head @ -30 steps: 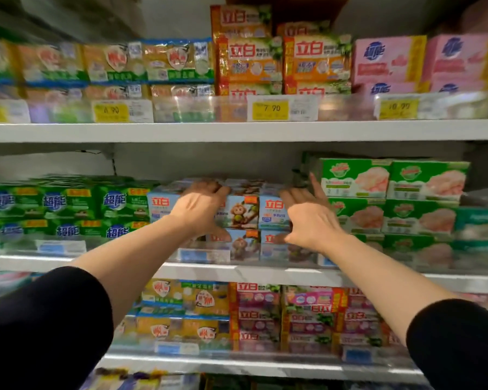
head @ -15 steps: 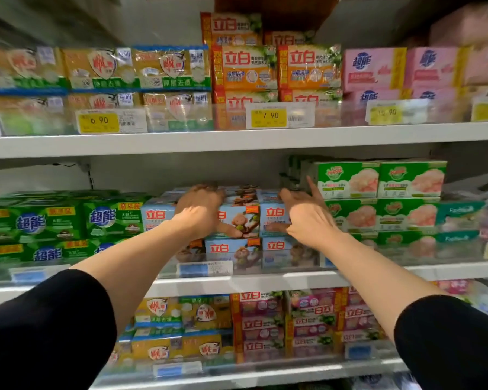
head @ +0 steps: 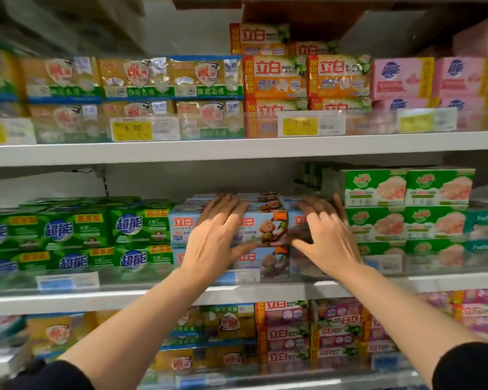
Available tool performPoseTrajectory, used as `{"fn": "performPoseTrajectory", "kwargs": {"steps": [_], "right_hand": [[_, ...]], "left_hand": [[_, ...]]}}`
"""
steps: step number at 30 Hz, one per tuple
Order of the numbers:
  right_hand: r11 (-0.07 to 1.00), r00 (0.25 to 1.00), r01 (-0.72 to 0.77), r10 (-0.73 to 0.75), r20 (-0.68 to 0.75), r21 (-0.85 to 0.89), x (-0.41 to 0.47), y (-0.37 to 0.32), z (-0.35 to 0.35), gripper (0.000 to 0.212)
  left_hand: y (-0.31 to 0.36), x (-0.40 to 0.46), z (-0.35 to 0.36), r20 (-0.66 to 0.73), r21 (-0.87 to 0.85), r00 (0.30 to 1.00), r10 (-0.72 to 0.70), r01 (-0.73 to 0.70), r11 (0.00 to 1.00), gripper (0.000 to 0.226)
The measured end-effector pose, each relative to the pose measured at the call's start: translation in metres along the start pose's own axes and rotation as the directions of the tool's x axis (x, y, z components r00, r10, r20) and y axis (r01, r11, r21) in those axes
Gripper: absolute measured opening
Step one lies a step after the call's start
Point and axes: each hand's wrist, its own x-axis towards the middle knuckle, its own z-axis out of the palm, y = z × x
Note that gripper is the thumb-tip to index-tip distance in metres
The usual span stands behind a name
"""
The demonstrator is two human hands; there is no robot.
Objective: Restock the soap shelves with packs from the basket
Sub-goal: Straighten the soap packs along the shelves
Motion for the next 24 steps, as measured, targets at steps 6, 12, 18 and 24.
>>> {"fn": "performPoseTrajectory", "kwargs": {"steps": [6, 12, 18, 24], "right_hand": [[0.983, 0.969, 0.17, -0.153, -0.192, 0.073, 0.015, -0.081, 0.008, 0.055], [0.961, 0.955, 0.274, -0.27, 0.123, -0.021, 0.051, -0.161, 0.01, 0.077], [0.961, 0.905, 0.232, -0.155, 0.396, -0.153, 0.082, -0.175, 0.006, 0.087], [0.966, 0.892, 0.215, -0.134, 0.431, -0.144, 0.081, -0.178, 0.003, 0.079]], "left_hand": [[-0.092, -0.055, -0.026, -0.256, 0.087, 0.94, -0.228, 0.257, 0.962, 0.09], [-0.157, -0.089, -0.039, 0.003, 0.229, 0.955, -0.295, 0.287, 0.93, 0.107], [-0.167, -0.065, -0.057, 0.002, 0.253, 0.968, -0.252, 0.243, 0.936, 0.086], [-0.166, -0.036, -0.066, 0.263, 0.327, 0.912, -0.315, 0.223, 0.918, 0.085]]}}
